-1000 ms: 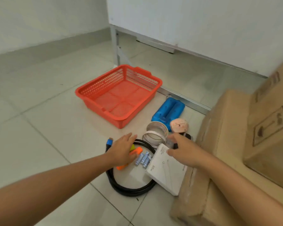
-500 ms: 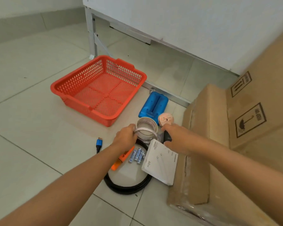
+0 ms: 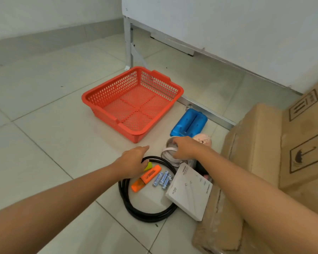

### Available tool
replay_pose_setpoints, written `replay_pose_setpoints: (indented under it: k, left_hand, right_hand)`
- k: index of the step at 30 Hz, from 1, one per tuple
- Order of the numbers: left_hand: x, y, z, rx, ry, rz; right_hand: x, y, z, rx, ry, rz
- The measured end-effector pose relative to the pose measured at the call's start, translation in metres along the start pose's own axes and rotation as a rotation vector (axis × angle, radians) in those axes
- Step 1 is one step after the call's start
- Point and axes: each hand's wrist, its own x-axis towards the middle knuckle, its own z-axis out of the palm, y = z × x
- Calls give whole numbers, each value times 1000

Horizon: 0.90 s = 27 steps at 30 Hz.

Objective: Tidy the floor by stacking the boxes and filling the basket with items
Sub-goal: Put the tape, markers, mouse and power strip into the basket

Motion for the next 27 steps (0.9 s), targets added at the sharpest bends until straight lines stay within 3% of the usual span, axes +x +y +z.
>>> replay_pose_setpoints:
  k: [9,17,27]
  left_hand:
    - [0,5,-2,-130,101,-58]
    - [-8,6,10,-337,147,-96]
    - [-13,21,1,-630,156,-148]
  right_hand:
    - [28,-4,18,-46,-44,-44]
    - [35,1,35,-13,103,-15]
    - [28,21,2,738,78,61]
